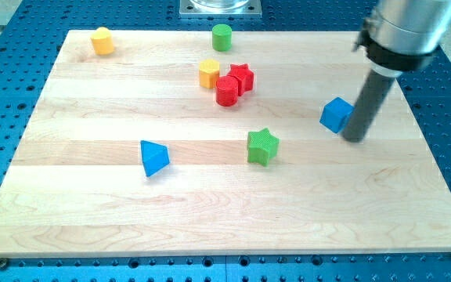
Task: Move the blue cube towards the top right corner
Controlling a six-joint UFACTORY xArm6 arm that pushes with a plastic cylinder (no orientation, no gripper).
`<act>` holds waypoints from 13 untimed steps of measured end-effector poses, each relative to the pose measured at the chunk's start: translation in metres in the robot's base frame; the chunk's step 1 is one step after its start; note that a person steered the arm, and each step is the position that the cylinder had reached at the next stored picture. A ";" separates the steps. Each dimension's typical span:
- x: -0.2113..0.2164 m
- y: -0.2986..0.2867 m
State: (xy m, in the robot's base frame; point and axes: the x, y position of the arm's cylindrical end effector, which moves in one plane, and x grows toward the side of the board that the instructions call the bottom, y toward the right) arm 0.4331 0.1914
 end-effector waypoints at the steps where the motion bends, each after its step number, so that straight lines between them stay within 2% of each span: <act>1: -0.081 0.009; 2: -0.060 0.056; 3: -0.004 0.027; 4: -0.031 -0.040; 5: -0.074 0.002; 6: -0.078 -0.002; 7: -0.018 -0.015; 8: -0.037 -0.062; 10: -0.130 -0.006; 11: -0.124 -0.050; 12: -0.160 -0.049; 13: -0.169 -0.017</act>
State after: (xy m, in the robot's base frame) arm 0.2637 0.1748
